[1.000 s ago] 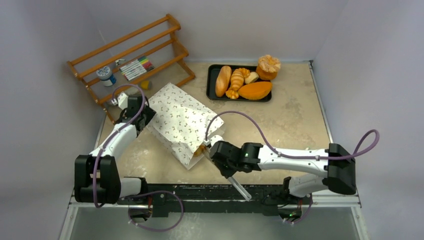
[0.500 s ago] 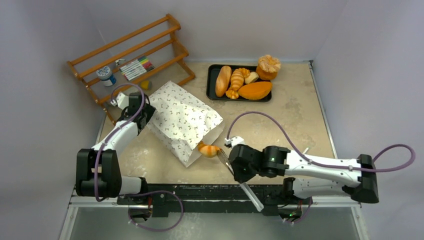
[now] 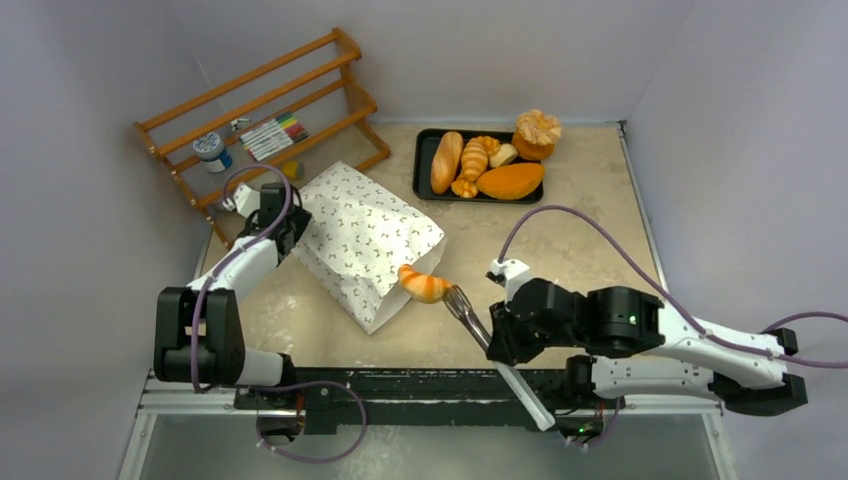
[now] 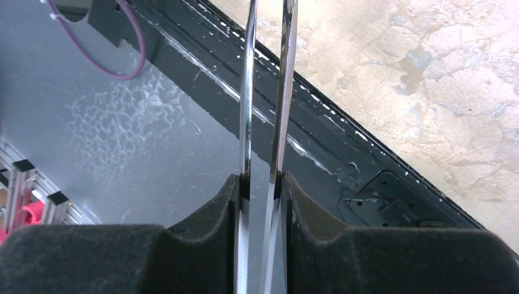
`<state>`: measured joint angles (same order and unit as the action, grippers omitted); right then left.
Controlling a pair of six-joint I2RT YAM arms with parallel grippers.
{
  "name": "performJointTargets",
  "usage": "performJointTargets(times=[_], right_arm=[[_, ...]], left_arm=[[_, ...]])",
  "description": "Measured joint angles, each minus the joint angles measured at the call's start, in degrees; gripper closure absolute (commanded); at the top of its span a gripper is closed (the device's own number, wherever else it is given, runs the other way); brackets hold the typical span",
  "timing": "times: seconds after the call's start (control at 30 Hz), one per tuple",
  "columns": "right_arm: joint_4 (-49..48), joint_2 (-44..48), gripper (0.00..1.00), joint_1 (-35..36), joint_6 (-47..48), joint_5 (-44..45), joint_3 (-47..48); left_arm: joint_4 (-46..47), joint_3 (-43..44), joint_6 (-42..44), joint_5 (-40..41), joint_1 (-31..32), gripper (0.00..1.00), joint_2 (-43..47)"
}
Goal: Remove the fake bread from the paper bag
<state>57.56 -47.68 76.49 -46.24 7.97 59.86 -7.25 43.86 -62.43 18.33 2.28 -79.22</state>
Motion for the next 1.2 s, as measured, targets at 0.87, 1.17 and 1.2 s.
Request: performJointTargets(times=[0.87, 1.17, 1.2], right_arm=[[-11.7, -23.8, 0.97, -25.8, 8.6, 19.9, 15.5], [-22.5, -37.0, 0.98, -43.6, 19.6, 16.8, 16.6], [-23.4, -38.4, 0.98, -45.2, 20.5, 16.4, 16.7]], left_arm=[[0.0, -3.5, 0.7, 0.4, 0.0, 0.60, 5.3], [-0.2, -5.2, 1.5, -1.1, 0.0, 0.60, 8.3], [-0.3, -5.2, 1.6, -1.2, 0.0, 0.60, 8.5]])
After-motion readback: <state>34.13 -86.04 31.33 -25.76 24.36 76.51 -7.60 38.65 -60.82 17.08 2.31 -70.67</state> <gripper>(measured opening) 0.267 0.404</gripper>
